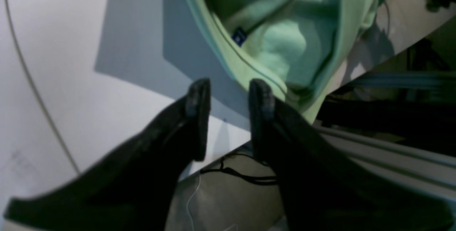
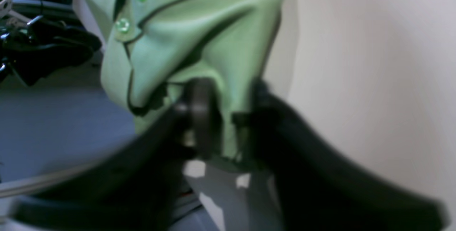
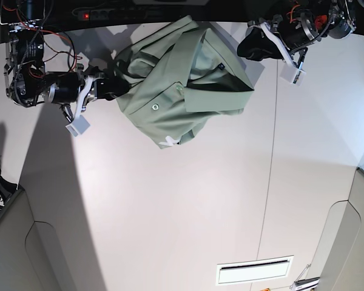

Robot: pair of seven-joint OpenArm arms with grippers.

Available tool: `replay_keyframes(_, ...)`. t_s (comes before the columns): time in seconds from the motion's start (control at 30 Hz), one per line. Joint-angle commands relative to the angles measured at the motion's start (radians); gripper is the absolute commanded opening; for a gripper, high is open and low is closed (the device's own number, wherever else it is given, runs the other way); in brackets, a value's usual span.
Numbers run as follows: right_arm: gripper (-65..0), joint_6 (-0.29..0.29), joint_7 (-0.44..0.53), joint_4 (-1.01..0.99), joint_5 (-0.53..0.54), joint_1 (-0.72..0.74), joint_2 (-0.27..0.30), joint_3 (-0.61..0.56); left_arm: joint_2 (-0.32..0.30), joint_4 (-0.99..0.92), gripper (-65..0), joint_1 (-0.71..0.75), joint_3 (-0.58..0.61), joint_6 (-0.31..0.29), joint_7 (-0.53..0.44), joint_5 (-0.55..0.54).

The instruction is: Fold the T-shirt properly

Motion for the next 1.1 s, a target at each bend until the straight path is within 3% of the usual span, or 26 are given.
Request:
replay_keyframes(0.0,-59.1,0.007,0.011,0.013,0.023,0.026,0.011,0.004,-0.005,0.013,-43.7,0.005,-0.003,-0.005,-0.009,-0.024)
replay_keyframes(0.07,-65.0,0.007,0.011,0.013,0.024,0.039,0.011,0.004,-0.005,0.013,-43.7,0.005,-0.003,-0.005,-0.006,-0.032)
replay_keyframes(0.47,-65.0,0.007,0.011,0.013,0.024,0.048,0.011,0.004,-0.005,0.013,-43.6,0.005,0.012,-0.005,0.004,-0.093)
replay_keyframes(0.6,-65.0,0.007,0.011,0.013,0.024,0.048,0.011,0.004,-0.002,0.012,-37.8,0.005,0.068,-0.009,-0.003,-0.088)
replay_keyframes(0.8,-65.0,0.007,0.01,0.013,0.024,0.048,0.011,0.004,-0.002,0.012,-36.4,0.005,0.147,0.034,-0.056,0.075)
replay_keyframes(0.93,-65.0,0.007,0.011,0.013,0.024,0.048,0.011,0.004,-0.003,0.011,-36.4,0.015,0.147,0.035,-0.056,0.074)
replay_keyframes(1.07,-65.0,0.007,0.01,0.013,0.024,0.048,0.011,0.004,-0.003,0.011,-36.4,0.03,0.146,0.076,-0.06,0.142)
